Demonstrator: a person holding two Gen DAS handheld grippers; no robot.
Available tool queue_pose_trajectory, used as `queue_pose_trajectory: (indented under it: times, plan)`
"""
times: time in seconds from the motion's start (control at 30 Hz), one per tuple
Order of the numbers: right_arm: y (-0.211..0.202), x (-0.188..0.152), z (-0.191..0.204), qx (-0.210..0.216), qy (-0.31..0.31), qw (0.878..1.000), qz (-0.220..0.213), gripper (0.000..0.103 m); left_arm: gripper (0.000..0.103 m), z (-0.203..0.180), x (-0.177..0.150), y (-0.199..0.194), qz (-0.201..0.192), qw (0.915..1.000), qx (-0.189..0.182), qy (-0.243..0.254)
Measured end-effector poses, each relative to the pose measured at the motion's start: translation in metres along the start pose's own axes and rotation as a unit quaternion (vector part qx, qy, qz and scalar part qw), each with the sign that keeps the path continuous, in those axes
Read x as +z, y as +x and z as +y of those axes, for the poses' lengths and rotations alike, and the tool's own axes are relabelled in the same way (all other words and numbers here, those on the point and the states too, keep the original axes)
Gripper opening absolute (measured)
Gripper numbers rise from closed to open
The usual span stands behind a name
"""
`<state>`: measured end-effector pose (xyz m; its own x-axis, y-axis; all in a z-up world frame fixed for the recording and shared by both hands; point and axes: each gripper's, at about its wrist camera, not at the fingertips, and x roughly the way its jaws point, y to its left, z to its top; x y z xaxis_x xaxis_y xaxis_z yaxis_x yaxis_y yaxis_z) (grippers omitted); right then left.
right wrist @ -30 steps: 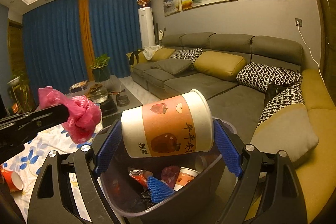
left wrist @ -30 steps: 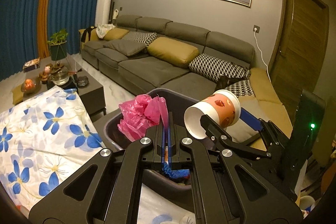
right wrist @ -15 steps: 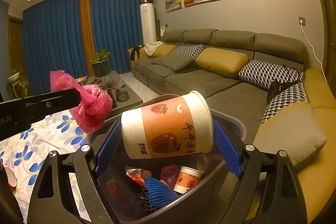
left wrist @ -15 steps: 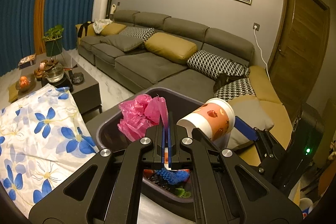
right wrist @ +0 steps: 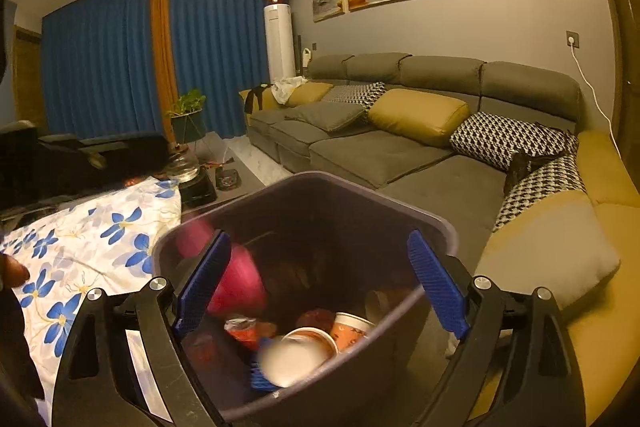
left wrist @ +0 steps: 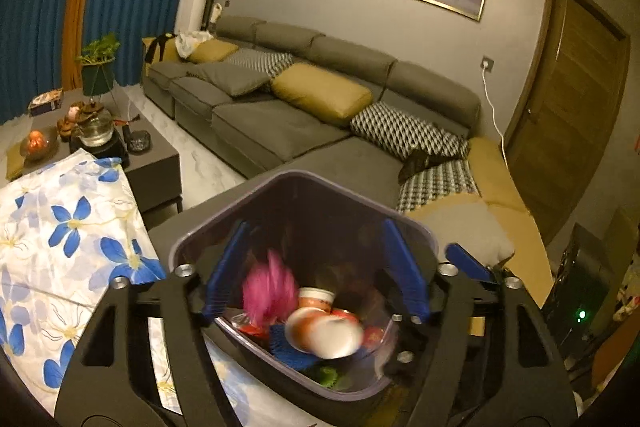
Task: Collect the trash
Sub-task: 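Open both grippers to drop the pink bag and orange-white cup into the bin, then return both grippers to the bed above the red cup and wrapper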
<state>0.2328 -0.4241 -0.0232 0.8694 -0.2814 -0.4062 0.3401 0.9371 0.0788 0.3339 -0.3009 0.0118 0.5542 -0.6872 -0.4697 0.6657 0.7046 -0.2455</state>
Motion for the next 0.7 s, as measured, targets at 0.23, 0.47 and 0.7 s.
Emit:
queue_pose_trajectory:
  times: [0.23, 0.47, 0.7]
  plan:
    - [-0.03, -0.005, -0.007, -0.008, 0.012, 1.0, -0.011, 0.089, 0.083, 0.013, -0.018, -0.044, -0.028, 0.9977, 0.058, -0.02]
    - [-0.076, -0.018, 0.027, 0.031, -0.009, 0.999, -0.036, 0.097, 0.088, 0.037, -0.064, -0.137, -0.086, 0.9783, 0.186, -0.03]
    - [-0.106, -0.033, 0.078, 0.102, -0.014, 0.995, -0.004, 0.097, 0.091, 0.08, -0.116, -0.237, -0.114, 0.9451, 0.293, -0.089]
